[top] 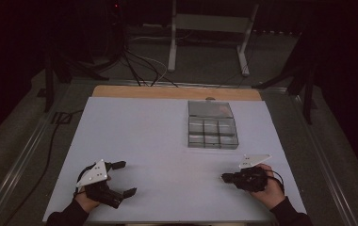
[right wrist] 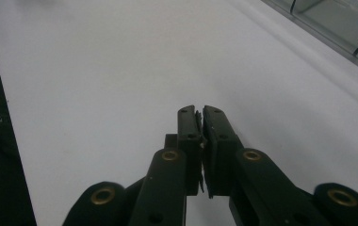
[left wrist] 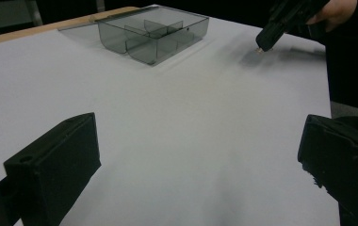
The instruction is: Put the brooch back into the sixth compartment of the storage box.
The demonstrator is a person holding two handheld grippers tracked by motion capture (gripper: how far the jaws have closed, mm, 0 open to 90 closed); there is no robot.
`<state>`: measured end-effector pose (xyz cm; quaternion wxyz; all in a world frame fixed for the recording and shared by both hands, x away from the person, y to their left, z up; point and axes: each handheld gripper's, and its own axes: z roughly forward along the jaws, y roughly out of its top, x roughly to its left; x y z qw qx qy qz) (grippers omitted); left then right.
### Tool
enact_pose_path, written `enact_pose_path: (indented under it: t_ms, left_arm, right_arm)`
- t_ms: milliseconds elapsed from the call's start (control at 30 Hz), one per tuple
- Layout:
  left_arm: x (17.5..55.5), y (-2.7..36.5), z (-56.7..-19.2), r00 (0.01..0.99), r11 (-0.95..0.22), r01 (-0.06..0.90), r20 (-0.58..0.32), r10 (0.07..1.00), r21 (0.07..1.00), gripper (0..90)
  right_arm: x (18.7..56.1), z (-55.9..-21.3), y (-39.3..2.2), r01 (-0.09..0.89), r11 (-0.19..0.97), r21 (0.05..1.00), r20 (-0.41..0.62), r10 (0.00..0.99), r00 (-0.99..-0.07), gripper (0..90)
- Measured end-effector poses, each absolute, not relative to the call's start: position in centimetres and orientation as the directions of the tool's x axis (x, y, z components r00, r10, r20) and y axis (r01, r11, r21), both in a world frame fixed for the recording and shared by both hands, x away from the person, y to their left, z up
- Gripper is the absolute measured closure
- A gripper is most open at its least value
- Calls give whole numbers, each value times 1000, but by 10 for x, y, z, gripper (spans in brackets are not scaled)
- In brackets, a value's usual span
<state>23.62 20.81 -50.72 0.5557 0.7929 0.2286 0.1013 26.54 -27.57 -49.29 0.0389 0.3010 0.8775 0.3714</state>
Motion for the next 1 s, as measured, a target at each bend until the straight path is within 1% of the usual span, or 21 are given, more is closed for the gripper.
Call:
enact_pose_path:
  t_ms: [633, 1000]
  left_arm:
    - [237, 208, -507, 875, -271, 253, -100, 474, 929, 11]
    - [238, 208, -508, 876, -269, 255, -104, 471, 929, 11]
  right_arm:
    - [276, -479, -270, 499, 542, 677, 140, 570, -810, 864]
    - [284, -467, -273, 498, 525, 690, 126, 590, -797, 864]
